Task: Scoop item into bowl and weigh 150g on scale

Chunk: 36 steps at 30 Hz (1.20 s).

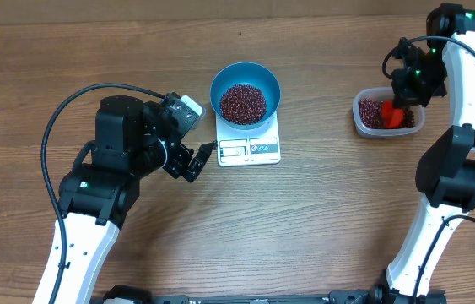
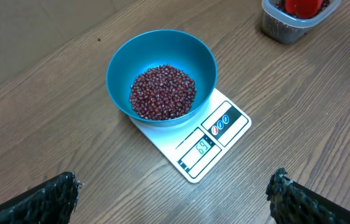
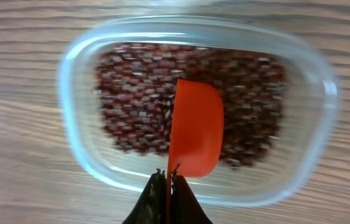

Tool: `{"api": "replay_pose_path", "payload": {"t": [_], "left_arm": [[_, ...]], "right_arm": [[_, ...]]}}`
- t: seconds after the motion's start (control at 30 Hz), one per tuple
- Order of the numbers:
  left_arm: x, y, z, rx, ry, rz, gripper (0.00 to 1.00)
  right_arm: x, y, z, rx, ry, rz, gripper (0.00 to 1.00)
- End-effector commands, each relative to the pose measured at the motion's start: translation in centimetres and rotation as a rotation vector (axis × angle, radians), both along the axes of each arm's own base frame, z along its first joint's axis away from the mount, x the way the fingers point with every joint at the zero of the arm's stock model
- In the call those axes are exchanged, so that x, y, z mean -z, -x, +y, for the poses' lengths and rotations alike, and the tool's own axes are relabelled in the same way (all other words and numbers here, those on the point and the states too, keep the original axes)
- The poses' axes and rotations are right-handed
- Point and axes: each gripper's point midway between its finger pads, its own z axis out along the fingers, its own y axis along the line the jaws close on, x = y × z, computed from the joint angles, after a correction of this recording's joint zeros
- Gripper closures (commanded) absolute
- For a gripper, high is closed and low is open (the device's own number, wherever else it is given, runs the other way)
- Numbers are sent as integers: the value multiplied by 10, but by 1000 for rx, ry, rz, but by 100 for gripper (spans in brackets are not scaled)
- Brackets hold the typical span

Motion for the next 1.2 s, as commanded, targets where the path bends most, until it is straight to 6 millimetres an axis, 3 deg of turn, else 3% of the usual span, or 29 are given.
{"api": "replay_pose_path", "payload": {"t": [0.0,0.23,0.4,0.57,0.8,1.17], "left_arm": [[0,0,-1,-3,17,10,0],[0,0,-1,-3,17,10,0],[0,0,-1,-3,17,10,0],[0,0,-1,-3,17,10,0],[0,0,-1,-3,17,10,1],[0,0,-1,-3,17,10,0]], "right_arm": [[8,4,20,-9,-108,26,96],[24,14,24,2,-121,75,96],[14,6,53,20,-301,38,96],[9,5,62,31,-368,32,96],[1,2,51,123,-454,14,96],[-17,6,-13,338,-619,-64,96]]}}
